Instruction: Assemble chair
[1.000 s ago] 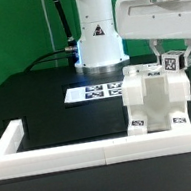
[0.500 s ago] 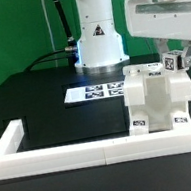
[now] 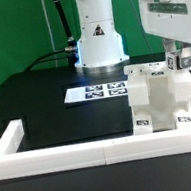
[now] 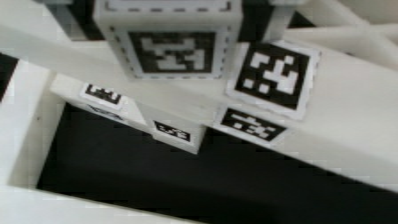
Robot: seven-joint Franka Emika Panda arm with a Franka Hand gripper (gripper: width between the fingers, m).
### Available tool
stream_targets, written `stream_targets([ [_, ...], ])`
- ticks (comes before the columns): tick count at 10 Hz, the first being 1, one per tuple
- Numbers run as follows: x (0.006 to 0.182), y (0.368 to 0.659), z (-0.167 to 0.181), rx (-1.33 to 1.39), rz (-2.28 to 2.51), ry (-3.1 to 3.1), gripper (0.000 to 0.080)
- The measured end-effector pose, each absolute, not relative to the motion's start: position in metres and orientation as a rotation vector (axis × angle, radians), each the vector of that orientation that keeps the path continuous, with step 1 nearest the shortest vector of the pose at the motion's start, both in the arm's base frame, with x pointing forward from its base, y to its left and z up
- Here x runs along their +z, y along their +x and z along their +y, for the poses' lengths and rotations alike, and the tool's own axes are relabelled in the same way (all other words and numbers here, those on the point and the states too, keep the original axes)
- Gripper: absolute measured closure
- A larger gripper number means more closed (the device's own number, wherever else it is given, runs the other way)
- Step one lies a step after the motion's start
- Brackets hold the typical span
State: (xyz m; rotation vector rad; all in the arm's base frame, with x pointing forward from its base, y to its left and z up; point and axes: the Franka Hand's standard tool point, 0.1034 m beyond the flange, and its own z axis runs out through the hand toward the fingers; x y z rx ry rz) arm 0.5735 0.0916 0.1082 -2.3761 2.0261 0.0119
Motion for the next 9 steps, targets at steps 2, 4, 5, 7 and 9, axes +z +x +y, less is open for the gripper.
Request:
stream_targets([
  [2,0.1081,0.5731,0.0942,0.02,2.172,-2.239,0.0524],
  [4,0.1079,0.573,0.0944,0.019,2.125,-2.284,0.0521],
  [5,0.1078,0.5729,0.0944,0.019,2.097,-2.31,0.0286],
  [7,0.1078,0.5729,0.0944,0.017,1.944,-2.439,0.0179],
  [9,0.1079,0.5729,0.0943,0.012,1.738,-2.593,0.0156],
])
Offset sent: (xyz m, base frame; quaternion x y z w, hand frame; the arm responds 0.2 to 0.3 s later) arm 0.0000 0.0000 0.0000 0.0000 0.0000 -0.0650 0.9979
